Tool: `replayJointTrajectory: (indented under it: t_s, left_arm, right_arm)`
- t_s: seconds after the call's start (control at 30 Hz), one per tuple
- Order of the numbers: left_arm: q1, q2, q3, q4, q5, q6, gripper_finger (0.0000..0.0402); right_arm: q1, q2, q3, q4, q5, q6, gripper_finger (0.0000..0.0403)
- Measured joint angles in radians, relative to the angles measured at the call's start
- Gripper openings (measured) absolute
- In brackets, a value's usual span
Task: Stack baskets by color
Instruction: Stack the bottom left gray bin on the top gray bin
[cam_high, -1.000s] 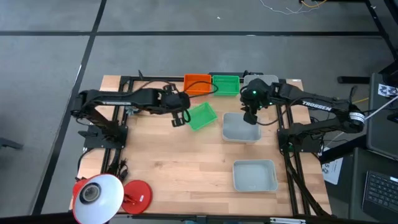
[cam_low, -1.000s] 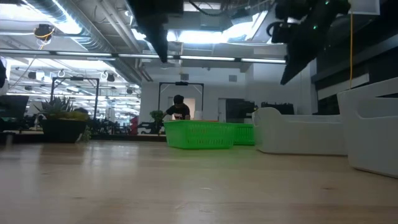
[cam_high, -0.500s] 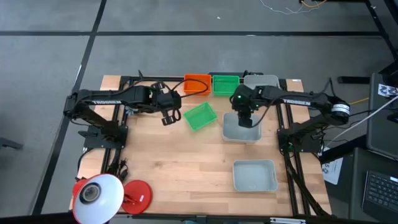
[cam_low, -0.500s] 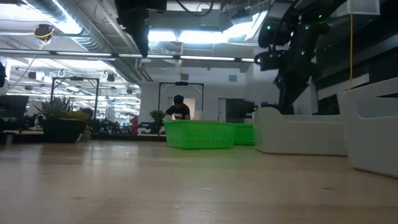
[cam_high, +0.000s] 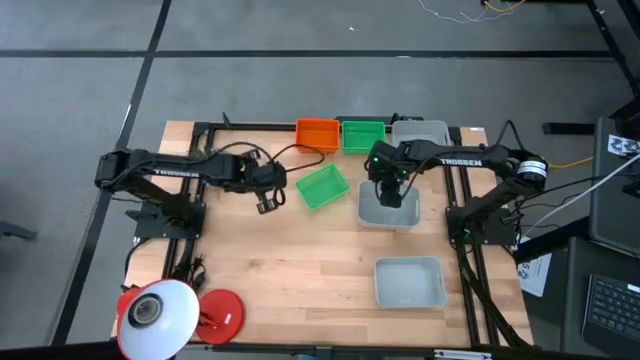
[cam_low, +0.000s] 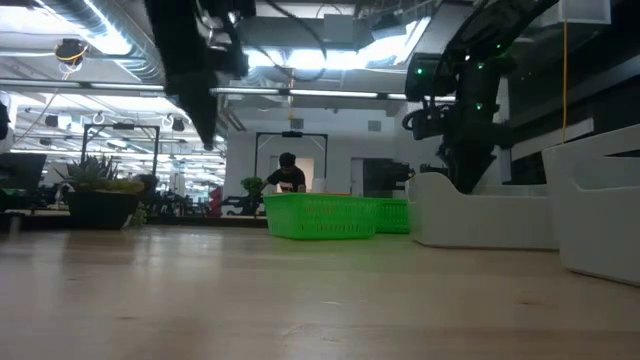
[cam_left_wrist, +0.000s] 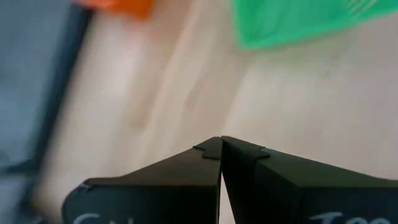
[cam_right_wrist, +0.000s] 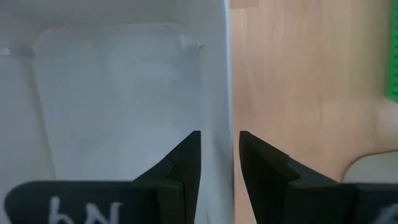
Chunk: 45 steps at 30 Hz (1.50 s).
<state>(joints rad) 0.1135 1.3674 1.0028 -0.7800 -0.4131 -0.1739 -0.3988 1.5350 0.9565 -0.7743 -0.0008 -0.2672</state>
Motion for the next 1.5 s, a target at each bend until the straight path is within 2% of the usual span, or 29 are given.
replayJointTrajectory:
  t_s: [0.1, 0.2, 0.27, 0.37, 0.47, 0.63, 0.8, 0.97, 1.1, 1.17, 1.3, 1.5]
  left_arm:
    - [0.022, -0.030, -0.136, 0.176, 0.120, 0.023, 0.0000]
    - [0.050, -0.024, -0.258, 0.476, 0.285, 0.083, 0.0000]
    - [0.071, -0.027, -0.328, 0.634, 0.390, 0.114, 0.0000]
    - [0.099, -0.028, -0.401, 0.856, 0.519, 0.156, 0.0000]
    - [0.123, -0.027, -0.455, 0.963, 0.598, 0.179, 0.0000]
    - [0.155, -0.027, -0.475, 0.996, 0.641, 0.184, 0.0000]
    - [0.170, -0.027, -0.475, 1.002, 0.643, 0.185, 0.0000]
    - [0.172, -0.027, -0.475, 1.001, 0.643, 0.202, 0.0000]
    - [0.172, -0.027, -0.475, 1.000, 0.644, 0.211, 0.0000]
    - [0.172, -0.027, -0.475, 0.999, 0.644, 0.211, 0.0000]
    - [0.172, -0.027, -0.475, 0.999, 0.644, 0.211, 0.0000]
    - [0.172, -0.027, -0.475, 1.000, 0.643, 0.210, 0.0000]
  right_arm:
    - [0.000, 0.025, 0.000, 0.000, 0.000, -0.003, 0.0108]
    - [-0.005, 0.032, 0.000, -0.006, 0.000, -0.003, 0.0102]
    - [-0.006, 0.030, 0.000, -0.009, 0.000, -0.001, 0.0083]
    - [-0.007, 0.024, 0.001, -0.019, -0.006, 0.000, 0.0024]
    - [-0.007, 0.024, 0.001, -0.024, -0.011, 0.002, 0.0008]
    - [-0.007, 0.023, 0.078, -0.147, 0.006, -0.008, 0.0003]
    - [-0.009, 0.019, 0.306, -0.404, 0.051, -0.054, 0.0002]
    - [-0.029, 0.018, 0.595, -0.614, 0.330, -0.117, 0.0002]
    - [-0.080, 0.017, 0.796, -0.640, 0.552, -0.234, 0.0001]
    - [-0.124, 0.018, 0.875, -0.630, 0.611, -0.301, 0.0001]
    - [-0.229, 0.041, 0.974, -0.633, 0.616, -0.388, 0.0001]
    - [-0.352, 0.102, 0.974, -0.591, 0.570, -0.522, 0.0000]
